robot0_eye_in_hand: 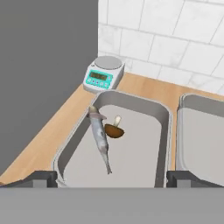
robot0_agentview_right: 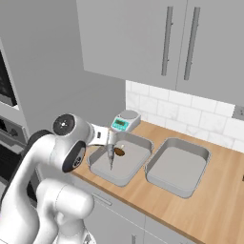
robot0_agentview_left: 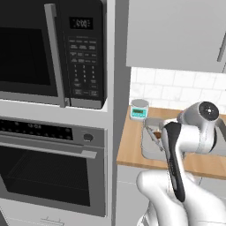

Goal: Place one mushroom and one fish in each tupperware on the nearby counter, to pack two identical lunches.

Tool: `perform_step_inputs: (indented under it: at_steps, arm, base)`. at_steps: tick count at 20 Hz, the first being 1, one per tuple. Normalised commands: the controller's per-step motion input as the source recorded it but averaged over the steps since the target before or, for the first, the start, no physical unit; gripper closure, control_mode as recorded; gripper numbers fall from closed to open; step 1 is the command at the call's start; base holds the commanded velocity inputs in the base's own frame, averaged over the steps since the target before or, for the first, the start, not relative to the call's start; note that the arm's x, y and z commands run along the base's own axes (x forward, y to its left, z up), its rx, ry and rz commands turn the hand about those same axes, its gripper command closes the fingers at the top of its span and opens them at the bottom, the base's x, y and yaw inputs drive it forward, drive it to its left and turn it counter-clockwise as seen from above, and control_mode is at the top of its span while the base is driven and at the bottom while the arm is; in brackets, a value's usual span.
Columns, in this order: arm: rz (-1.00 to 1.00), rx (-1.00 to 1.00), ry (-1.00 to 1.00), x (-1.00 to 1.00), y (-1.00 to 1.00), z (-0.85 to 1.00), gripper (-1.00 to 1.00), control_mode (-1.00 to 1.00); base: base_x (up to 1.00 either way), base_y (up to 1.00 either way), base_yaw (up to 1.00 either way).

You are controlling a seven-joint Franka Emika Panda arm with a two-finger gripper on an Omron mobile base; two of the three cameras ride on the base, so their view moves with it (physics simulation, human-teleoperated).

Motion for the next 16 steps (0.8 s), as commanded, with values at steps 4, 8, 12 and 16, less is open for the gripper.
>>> perform_step_inputs:
  at_steps: [4,8,12,16]
  arm:
    - [0.0,0.0,-0.01,-0.49,0.15,0.8,-1.0,-1.0]
    - [0.0,0.0,0.0,-0.73,0.16,0.44,-1.0,-1.0]
    - [0.0,0.0,-0.07,-0.89,0.0,0.25,-1.0,-1.0]
    - [0.0,0.0,-0.03,-0.76,0.05,0.42,-1.0,-1.0]
  base:
    - [0.0,0.0,0.0]
    - [0.0,0.0,0.0]
    - [0.0,0.0,0.0]
    - [0.0,0.0,0.0]
